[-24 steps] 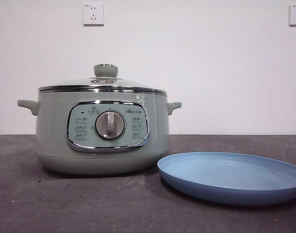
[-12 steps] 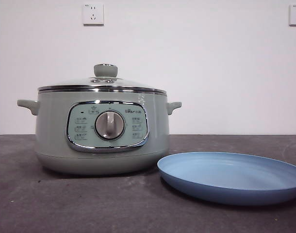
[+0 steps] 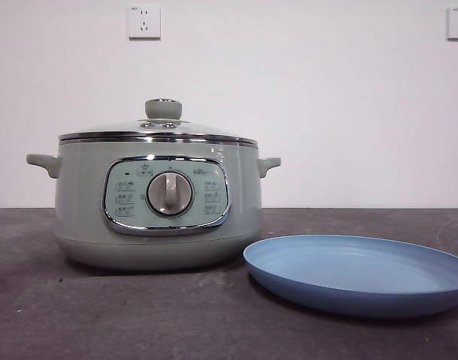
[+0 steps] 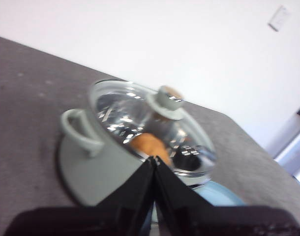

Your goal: Take the potato out from the steamer,put the potato on the plate,close the lid

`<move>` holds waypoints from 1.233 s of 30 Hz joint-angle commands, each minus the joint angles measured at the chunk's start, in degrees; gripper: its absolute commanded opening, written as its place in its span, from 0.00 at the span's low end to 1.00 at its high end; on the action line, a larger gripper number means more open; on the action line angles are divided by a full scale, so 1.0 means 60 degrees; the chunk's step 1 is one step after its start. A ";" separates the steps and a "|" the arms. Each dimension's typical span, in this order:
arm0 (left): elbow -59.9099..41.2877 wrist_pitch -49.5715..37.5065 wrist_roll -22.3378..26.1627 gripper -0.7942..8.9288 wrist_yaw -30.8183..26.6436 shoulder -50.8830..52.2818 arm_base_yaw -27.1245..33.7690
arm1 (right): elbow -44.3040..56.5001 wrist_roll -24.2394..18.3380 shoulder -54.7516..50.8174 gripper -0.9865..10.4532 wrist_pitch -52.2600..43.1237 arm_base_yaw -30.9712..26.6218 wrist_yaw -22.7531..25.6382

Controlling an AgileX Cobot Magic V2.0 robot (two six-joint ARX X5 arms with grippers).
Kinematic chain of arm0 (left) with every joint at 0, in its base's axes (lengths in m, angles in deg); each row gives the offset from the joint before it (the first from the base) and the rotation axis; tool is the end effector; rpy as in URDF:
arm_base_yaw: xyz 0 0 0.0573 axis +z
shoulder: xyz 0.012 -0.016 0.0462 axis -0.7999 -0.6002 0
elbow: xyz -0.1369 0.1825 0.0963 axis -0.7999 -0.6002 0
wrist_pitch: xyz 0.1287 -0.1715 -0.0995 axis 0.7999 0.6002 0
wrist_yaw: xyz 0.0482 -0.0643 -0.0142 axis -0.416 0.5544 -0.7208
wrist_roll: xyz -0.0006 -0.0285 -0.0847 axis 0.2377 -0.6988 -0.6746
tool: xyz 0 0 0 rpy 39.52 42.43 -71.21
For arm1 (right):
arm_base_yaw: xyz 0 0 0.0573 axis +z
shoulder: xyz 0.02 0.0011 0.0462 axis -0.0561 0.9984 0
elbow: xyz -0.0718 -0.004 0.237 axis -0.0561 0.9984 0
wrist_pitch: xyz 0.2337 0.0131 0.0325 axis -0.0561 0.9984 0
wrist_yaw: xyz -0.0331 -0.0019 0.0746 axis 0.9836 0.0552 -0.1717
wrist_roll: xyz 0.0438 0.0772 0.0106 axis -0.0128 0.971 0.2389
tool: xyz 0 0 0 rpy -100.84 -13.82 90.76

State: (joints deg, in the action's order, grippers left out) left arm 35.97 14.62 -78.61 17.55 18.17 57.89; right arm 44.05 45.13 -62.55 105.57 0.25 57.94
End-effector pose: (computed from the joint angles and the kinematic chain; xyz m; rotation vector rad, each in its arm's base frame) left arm 0.1158 -0.0298 0.2291 -0.4804 0.1776 -0.4293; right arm 0.1265 0.0314 0.2369 0.4307 0.1982 0.3438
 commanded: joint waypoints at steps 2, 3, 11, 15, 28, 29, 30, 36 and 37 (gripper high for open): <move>0.0976 0.0543 0.0495 0.07 0.0539 -0.0783 0.0029 | -0.1144 -0.0812 0.1078 0.08 0.0739 0.0018 -0.0991; 0.1268 0.0769 0.0765 0.07 0.0714 -0.1035 0.0029 | -0.1494 -0.1042 0.1428 0.08 0.1035 0.0018 -0.1286; 0.3282 0.3024 0.2849 0.07 0.1468 -0.2692 0.0000 | -0.4178 -0.3060 0.3818 0.08 0.3657 0.0109 -0.2812; 0.4091 0.4051 0.3767 0.07 0.1421 -0.3297 0.0000 | -0.5224 -0.3767 0.4645 0.08 0.4812 0.0335 -0.2805; 0.4634 0.4291 0.3949 0.66 0.1381 -0.3504 0.0000 | -0.5559 -0.3770 0.5180 0.55 0.5013 0.0393 -0.2758; 0.4634 0.4291 0.3949 0.66 0.1381 -0.3504 0.0000 | -0.5559 -0.3730 0.5184 0.57 0.5013 0.0393 -0.2758; 0.4634 0.4288 0.3949 0.66 0.1377 -0.3504 0.0000 | -0.5559 -0.3708 0.5198 0.58 0.5013 0.0393 -0.2758; 0.4634 0.4109 0.3949 0.66 0.1366 -0.3574 0.0000 | -0.5559 -0.3712 0.5198 0.58 0.5016 0.0393 -0.2754; 0.4637 0.4014 0.3945 0.66 0.1366 -0.3617 0.0000 | -0.5559 -0.3708 0.5198 0.58 0.5016 0.0393 -0.2754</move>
State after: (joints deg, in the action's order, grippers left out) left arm 63.77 39.65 -55.77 25.92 -3.23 57.89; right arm 10.80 22.92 -31.29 135.78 2.46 41.44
